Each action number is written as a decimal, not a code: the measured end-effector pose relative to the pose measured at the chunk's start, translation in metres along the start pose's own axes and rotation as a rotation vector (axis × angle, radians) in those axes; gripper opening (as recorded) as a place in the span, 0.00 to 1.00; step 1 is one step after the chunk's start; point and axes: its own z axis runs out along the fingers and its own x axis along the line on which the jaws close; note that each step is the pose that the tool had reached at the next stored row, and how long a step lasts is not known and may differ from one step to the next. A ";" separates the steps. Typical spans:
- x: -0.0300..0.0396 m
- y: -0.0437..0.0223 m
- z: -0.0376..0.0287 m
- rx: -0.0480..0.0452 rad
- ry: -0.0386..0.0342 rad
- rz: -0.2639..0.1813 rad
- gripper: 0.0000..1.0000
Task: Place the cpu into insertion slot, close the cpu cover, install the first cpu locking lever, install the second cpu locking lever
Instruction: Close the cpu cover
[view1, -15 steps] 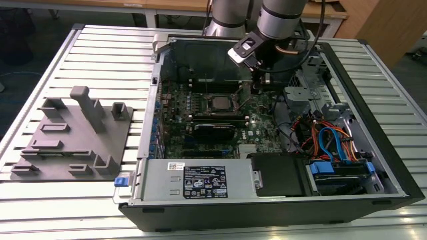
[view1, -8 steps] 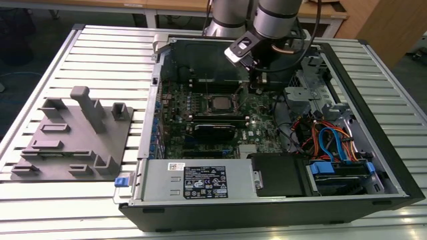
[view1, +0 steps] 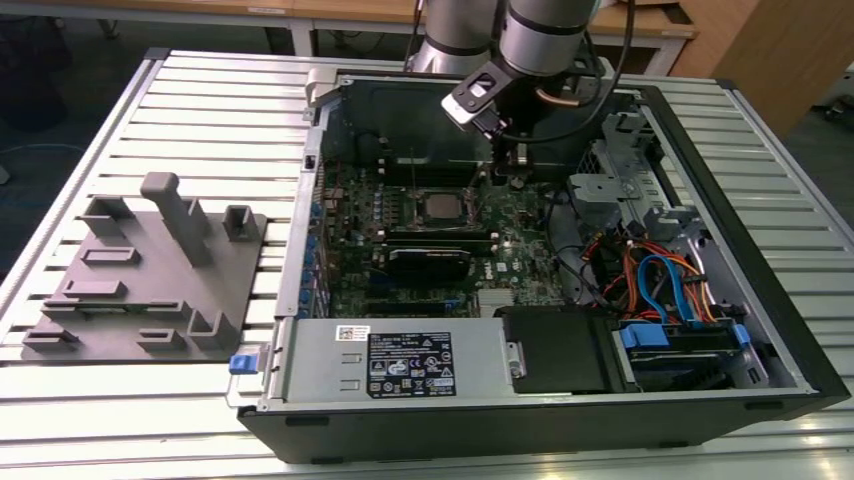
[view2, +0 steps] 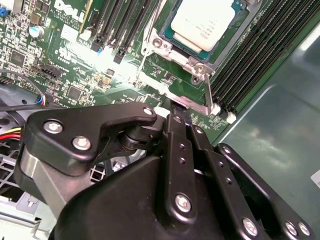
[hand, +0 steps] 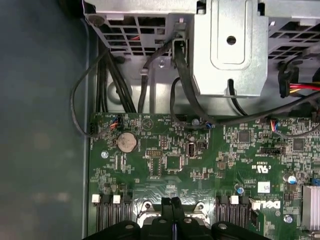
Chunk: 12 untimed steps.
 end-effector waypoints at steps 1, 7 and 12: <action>0.0001 -0.0014 0.0006 0.0000 0.0000 0.000 0.10; 0.0001 -0.0049 0.0007 0.0000 0.0001 0.000 0.10; 0.0001 -0.0059 0.0007 0.0000 0.0001 0.000 0.10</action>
